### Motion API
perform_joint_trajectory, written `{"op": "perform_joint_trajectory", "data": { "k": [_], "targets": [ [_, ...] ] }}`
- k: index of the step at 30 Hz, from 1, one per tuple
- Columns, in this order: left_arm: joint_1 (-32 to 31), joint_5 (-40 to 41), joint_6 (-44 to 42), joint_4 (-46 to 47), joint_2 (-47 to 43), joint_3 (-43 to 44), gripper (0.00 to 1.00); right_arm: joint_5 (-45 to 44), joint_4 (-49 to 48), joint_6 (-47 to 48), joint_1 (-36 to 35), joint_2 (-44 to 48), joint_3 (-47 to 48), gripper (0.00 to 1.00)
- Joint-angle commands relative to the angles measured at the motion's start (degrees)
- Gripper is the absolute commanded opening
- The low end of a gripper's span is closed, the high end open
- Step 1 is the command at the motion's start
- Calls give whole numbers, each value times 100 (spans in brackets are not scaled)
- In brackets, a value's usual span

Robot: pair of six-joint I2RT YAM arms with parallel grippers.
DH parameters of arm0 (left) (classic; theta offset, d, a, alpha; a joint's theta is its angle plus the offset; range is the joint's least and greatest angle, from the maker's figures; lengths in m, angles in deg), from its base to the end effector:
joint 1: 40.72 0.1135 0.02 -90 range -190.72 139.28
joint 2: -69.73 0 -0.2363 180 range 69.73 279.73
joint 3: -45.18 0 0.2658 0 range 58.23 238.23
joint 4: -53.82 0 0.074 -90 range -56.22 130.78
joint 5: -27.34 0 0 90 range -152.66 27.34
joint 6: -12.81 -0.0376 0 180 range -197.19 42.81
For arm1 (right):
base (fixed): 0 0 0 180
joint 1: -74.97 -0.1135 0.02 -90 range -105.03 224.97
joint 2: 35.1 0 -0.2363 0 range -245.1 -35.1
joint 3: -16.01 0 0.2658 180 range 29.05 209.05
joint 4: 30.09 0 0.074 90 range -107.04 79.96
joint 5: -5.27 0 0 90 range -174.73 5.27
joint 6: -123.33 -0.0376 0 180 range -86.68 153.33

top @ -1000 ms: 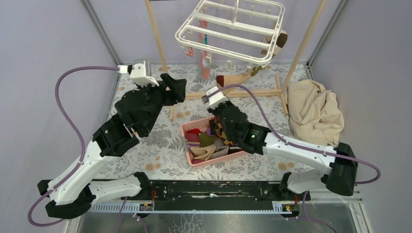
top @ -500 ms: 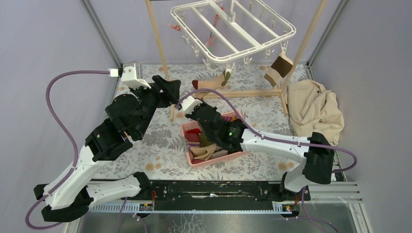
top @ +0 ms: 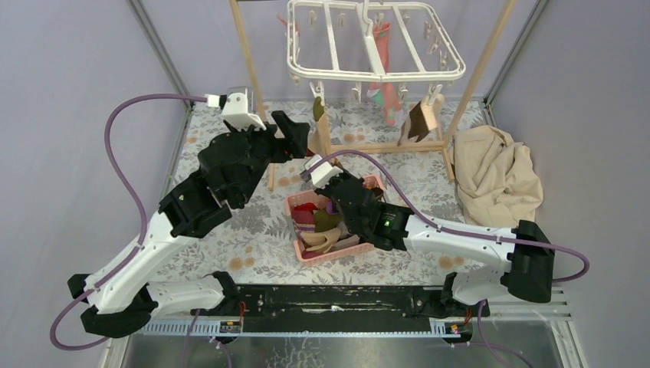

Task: Remove the socks clipped to the hanger
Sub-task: Remove the sock from the hanger.

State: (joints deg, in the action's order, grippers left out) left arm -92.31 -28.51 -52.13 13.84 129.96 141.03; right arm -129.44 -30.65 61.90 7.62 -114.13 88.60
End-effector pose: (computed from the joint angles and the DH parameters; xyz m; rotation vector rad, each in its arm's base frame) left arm 0.1554 -0.1621 0.4654 -0.0760 1.6589 -0.5329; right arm 0.1551 0.3030 0.3054 -0.7624 1.4582 -0.1363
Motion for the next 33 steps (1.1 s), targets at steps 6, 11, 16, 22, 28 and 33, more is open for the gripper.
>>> {"op": "perform_joint_trajectory", "data": {
  "k": [6, 11, 16, 22, 28, 33],
  "targets": [
    [18, -188, -159, 393, 458, 713, 99, -256, -531, 119, -24, 239, -14, 0],
    [27, -173, -209, 465, 695, 872, 99, -231, -531, 100, -24, 272, -5, 0],
    [297, -317, -124, 461, 849, 987, 99, -215, -507, 60, -26, 300, -5, 0],
    [742, -791, 98, 480, 1087, 1155, 96, -203, -495, 8, -32, 278, 12, 0],
    [886, -1130, 105, 462, 1446, 1558, 87, -204, -501, -19, -32, 256, 22, 0],
    [955, -1433, 100, 484, 1685, 1781, 81, -186, -510, -41, -32, 247, 13, 0]
  ]
}}
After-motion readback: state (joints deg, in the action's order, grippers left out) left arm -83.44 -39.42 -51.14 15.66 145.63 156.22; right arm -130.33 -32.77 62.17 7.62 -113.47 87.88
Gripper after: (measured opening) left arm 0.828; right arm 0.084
